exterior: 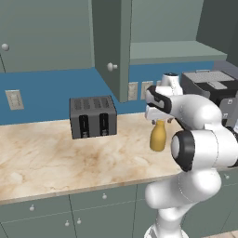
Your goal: There is a tray on the dining counter. Grab the cup, mug, and pitcher and place them on the tray. The pitcher may be placed next to the tray if it cannot fit the tray.
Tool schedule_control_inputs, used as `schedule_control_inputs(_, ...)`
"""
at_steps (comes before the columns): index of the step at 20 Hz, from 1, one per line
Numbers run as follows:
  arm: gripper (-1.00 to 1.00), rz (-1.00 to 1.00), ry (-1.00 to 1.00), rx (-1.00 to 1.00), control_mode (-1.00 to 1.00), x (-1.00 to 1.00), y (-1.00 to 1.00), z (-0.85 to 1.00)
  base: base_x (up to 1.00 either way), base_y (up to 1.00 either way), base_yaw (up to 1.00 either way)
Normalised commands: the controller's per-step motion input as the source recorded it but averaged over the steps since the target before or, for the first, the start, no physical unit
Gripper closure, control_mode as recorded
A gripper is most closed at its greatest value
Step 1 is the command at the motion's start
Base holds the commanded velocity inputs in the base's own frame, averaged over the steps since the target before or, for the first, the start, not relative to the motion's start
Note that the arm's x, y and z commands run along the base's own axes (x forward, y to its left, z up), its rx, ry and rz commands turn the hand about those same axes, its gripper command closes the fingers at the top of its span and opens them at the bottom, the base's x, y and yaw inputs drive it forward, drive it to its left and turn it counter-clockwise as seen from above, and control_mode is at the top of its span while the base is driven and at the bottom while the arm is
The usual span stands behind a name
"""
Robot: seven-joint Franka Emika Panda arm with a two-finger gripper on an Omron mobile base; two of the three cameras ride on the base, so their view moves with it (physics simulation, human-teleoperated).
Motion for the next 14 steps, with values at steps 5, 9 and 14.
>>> schedule_control_inputs(5, 1.00, 0.00, 0.04, 0.00, -1.00, 0.00, 0.00, -0.04, 0.00, 0.00, 0.00)
schedule_control_inputs(9, 1.00, 0.00, 0.00, 0.00, -1.00, 0.00, 0.00, 0.00, 0.00, 0.00, 0.00)
schedule_control_inputs(14, 1.00, 0.00, 0.00, 0.00, -1.00, 0.00, 0.00, 0.00, 0.00, 0.00, 0.00)
